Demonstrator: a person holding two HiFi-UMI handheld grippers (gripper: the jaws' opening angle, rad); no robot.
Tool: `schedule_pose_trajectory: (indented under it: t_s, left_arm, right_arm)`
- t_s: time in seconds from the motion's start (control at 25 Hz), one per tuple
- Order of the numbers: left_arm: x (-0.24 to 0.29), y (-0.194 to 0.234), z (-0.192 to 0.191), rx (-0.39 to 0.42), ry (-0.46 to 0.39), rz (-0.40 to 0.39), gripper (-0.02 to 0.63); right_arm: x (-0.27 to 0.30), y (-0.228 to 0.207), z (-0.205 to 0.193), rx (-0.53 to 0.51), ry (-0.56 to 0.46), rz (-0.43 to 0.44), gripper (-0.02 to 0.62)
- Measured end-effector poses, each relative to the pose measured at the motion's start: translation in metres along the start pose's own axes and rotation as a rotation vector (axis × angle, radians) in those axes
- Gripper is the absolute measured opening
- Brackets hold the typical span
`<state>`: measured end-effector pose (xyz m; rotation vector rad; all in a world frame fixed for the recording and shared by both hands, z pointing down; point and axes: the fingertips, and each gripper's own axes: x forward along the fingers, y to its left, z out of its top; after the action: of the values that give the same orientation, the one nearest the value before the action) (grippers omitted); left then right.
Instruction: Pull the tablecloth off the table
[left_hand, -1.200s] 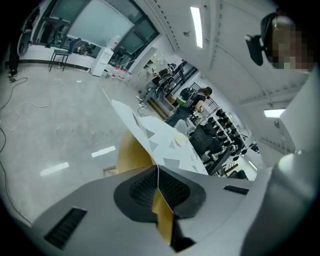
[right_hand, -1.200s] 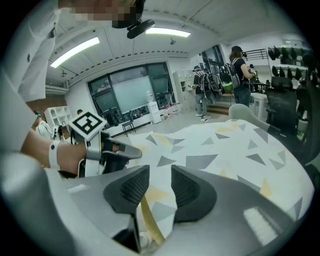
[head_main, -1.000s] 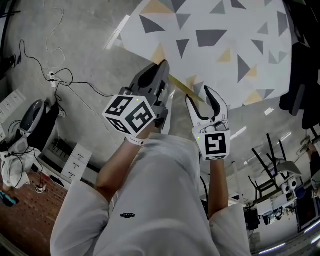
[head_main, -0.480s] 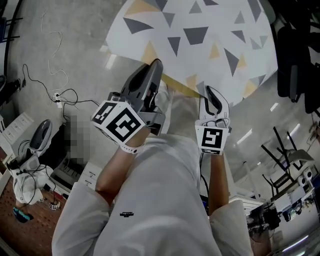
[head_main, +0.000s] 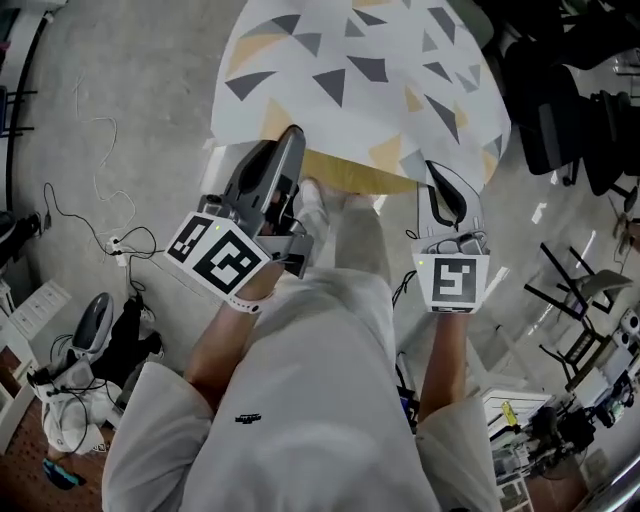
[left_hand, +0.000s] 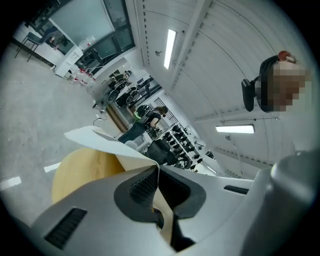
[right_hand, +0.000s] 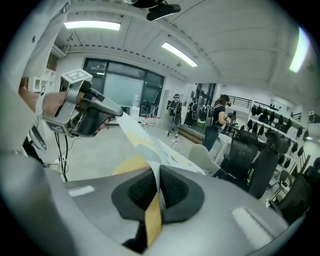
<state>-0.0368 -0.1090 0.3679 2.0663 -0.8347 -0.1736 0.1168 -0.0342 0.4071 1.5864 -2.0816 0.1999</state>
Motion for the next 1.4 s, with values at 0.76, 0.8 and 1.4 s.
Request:
schedule_pose_trajectory:
  t_s: [0.76,0.8,1.4]
  left_arm:
    - [-0.033,-0.227,0.14,0.436,-0.222,-0.25,0.008]
    - [-0.036,-0.24,0.145,0.466,-0.243,-0.26,0.008]
    - [-0.137,-0.344,0.156,0.616,-0.318,-0.33,0.008]
  right_arm:
    - [-0.131,-0.094,0.232,-0.103,-0.302,0.037,0.011]
    - [-0.139,-0.098,0.243,-0.129,-0.316,0.042,0.011]
    - [-0.248,-0.055,0.29,-0.348,-0.257,0.324,0.011]
